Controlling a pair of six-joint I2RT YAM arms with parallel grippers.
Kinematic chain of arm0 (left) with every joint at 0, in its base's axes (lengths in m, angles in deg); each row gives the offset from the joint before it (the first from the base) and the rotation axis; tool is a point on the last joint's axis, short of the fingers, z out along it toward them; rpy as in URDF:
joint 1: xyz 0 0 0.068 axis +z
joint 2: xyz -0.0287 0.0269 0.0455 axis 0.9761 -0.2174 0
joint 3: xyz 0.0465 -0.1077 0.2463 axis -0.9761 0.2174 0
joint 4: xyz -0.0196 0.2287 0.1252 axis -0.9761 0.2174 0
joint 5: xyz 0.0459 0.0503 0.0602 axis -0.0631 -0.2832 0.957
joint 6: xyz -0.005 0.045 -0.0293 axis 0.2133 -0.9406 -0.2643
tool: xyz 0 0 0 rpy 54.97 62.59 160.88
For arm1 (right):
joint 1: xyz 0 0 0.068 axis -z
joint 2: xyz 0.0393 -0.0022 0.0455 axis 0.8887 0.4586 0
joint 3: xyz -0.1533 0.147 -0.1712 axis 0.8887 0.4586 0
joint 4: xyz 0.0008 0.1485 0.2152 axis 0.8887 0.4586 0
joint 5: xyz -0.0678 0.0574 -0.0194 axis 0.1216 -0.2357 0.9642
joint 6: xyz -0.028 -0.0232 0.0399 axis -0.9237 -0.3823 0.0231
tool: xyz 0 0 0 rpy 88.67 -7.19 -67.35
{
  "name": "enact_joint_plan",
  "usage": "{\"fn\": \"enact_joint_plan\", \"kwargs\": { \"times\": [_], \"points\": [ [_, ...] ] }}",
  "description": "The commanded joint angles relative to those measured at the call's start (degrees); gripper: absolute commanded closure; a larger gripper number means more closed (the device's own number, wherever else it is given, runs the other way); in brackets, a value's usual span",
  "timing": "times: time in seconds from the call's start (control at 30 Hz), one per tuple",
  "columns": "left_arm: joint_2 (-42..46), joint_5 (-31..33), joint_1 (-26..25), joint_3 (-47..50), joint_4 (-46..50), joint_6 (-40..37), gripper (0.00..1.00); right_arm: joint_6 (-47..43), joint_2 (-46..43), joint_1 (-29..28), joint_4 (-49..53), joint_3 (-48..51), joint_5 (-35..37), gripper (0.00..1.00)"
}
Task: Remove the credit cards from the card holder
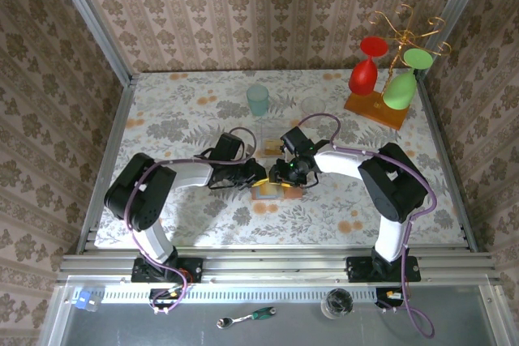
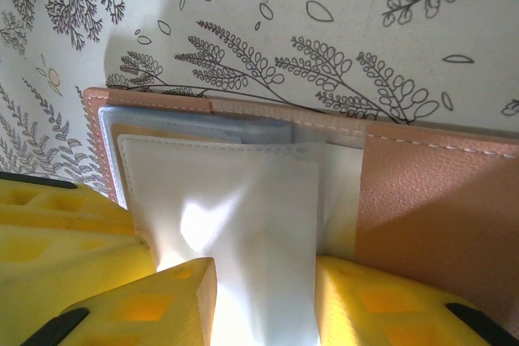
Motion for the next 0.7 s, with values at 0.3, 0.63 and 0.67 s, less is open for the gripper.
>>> {"fn": "enact_joint_plan", "kwargs": {
  "times": [0.3, 0.63, 0.67],
  "points": [
    [2.0, 0.1, -0.5, -1.3, 1.7, -0.5, 0.89, 0.4, -4.9, -0.1, -0.3, 2.2, 0.9, 0.6],
    [2.9, 1.1, -2.6, -7.3, 10.3, -4.8, 0.84, -0.1, -12.4, 2.2, 0.7, 4.3, 5.9, 0.59],
    [2.4, 1.1, -2.8, -8.4, 11.0, -5.2, 0.82, -0.1, -13.2, 2.6, 0.9, 4.8, 6.4, 0.59]
  ]
}}
